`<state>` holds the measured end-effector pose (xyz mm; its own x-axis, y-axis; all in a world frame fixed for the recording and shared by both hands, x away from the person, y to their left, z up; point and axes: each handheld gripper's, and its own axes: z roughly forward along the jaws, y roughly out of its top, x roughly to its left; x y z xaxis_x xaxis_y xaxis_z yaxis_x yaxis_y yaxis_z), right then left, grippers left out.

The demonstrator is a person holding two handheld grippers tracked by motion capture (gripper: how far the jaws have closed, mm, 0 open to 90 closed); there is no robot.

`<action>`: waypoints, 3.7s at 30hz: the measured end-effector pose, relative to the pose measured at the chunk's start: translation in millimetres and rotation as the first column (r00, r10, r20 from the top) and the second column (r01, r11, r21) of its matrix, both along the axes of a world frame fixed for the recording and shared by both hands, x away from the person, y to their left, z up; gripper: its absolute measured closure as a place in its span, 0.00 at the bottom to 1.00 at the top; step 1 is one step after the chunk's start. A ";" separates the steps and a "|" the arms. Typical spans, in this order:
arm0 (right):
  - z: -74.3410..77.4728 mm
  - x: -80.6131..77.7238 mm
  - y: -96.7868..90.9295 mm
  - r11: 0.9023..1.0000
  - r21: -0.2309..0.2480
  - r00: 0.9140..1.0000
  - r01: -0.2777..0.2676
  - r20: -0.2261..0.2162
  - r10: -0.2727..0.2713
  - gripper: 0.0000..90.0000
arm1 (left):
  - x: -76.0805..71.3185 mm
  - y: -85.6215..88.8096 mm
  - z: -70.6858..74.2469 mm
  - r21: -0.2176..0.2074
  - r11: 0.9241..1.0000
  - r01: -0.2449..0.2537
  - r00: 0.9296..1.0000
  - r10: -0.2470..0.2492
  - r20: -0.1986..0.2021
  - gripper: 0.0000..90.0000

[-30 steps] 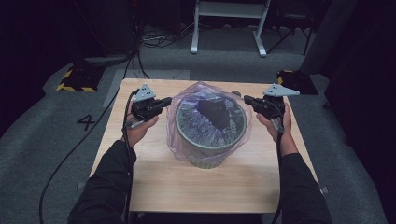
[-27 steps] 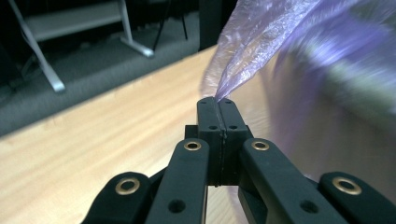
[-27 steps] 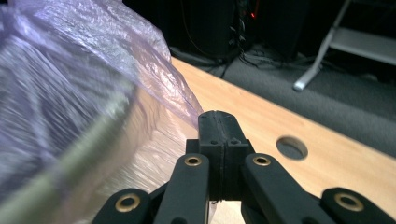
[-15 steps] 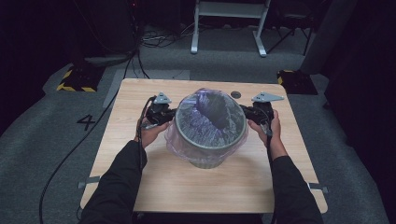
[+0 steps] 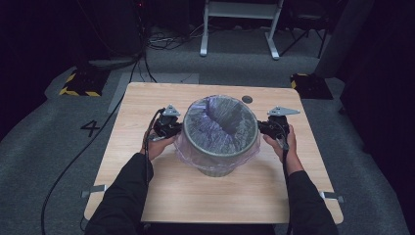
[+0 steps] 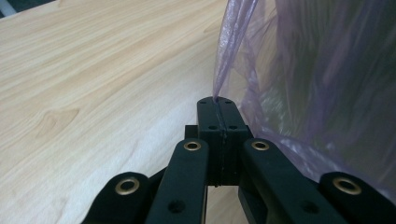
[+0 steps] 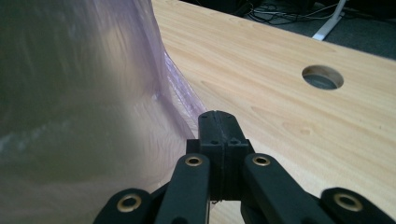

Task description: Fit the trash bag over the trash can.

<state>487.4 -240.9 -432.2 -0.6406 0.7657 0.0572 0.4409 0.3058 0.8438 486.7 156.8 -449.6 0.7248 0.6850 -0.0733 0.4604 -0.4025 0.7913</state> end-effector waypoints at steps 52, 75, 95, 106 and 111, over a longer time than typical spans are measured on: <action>87.2 -76.5 -18.7 0.983 0.061 0.968 -0.173 0.193 0.159 0.22 | -138.4 54.1 3.6 0.003 0.999 0.044 0.991 -0.044 0.128 0.19; 118.1 -72.8 55.3 0.965 -0.072 0.956 -0.252 0.140 0.260 0.22 | -158.2 71.5 24.4 0.051 0.998 0.030 0.985 -0.038 0.168 0.17; 106.0 -60.3 96.2 0.923 -0.194 0.939 -0.333 0.024 0.344 0.21 | -166.1 58.1 -43.8 0.148 0.987 0.058 0.998 -0.061 0.015 0.17; 105.9 -56.4 108.3 0.889 -0.296 0.936 -0.349 -0.063 0.347 0.21 | -158.2 55.7 -54.4 0.137 0.987 0.081 0.996 -0.077 -0.036 0.17; 101.5 -52.6 114.2 0.877 -0.336 0.939 -0.343 -0.117 0.322 0.22 | -157.8 55.5 -54.5 0.137 0.987 0.087 0.996 -0.083 -0.038 0.16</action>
